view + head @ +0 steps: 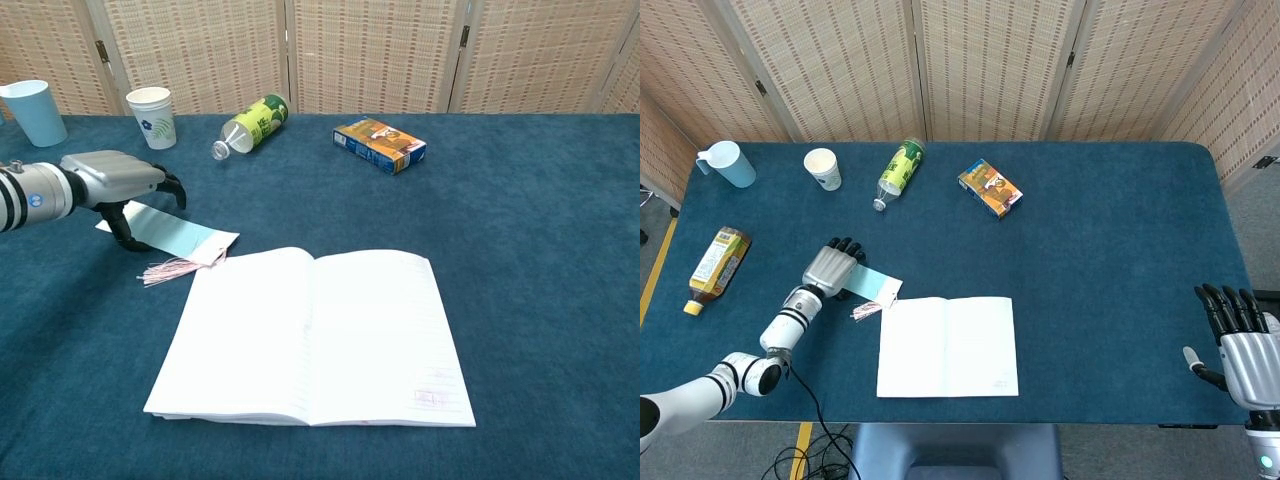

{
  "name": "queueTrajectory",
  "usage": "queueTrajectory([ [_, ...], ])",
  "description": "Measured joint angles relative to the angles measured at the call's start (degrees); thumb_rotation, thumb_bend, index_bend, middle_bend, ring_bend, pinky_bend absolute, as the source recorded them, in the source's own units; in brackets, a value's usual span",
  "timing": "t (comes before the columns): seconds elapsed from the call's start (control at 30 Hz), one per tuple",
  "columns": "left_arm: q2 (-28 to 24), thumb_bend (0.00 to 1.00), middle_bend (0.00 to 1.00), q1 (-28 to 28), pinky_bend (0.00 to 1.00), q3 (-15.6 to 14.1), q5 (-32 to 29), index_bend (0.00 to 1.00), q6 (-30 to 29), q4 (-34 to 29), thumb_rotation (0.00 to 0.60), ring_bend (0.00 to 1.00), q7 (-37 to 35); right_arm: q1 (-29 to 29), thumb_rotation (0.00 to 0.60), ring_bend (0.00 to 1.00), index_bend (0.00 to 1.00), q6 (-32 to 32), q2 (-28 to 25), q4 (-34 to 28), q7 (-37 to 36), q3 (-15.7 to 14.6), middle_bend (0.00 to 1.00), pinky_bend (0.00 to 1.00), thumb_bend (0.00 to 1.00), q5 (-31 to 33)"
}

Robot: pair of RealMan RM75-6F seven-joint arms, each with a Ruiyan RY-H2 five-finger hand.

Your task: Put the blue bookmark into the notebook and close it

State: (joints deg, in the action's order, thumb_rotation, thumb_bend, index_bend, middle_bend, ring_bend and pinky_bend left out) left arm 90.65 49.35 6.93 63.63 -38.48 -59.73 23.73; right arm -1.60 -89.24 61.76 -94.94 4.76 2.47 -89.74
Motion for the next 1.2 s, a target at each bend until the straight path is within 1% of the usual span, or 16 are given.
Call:
queueTrajectory([
  [0.23, -1.0, 0.26, 0.15, 0.6, 0.16, -0.4, -2.0, 0.26, 1.0, -1.4, 0.6, 0.09, 1.9, 0.0, 0.6, 0.05, 0.0, 0.0, 0.0, 0.1, -0.1, 0.0, 0.1, 0.06, 0.23, 0.0],
  [0.73, -1.4, 0.29, 0.14, 2.4, 0.16, -1.4, -6.7, 0.26, 2.1, -2.5, 0.6, 0.08, 5.5, 0.3, 0.6, 0.05, 0.0, -0.1, 0.1, 0.4, -0.5, 0.1, 0.1, 0.06, 0.23, 0.2],
  [0.97, -0.7, 0.29, 0.14, 2.7, 0.16, -2.1, -8.1, 0.29, 1.8, -1.7, 0.6, 0.08, 6.0, 0.4, 0.6, 0.05, 0.0, -0.1, 0.0, 0.3, -0.4, 0.1, 0.1, 0.06, 0.23, 0.3],
  [1.2, -0.1, 0.29, 0.14, 2.3, 0.16, -2.3, -6.8, 0.34, 0.8, -1.1, 0.6, 0.08, 4.1, 0.4, 0.6, 0.05, 0.0, 0.0, 0.1, 0.3, -0.4, 0.1, 0.1, 0.06, 0.23, 0.3],
])
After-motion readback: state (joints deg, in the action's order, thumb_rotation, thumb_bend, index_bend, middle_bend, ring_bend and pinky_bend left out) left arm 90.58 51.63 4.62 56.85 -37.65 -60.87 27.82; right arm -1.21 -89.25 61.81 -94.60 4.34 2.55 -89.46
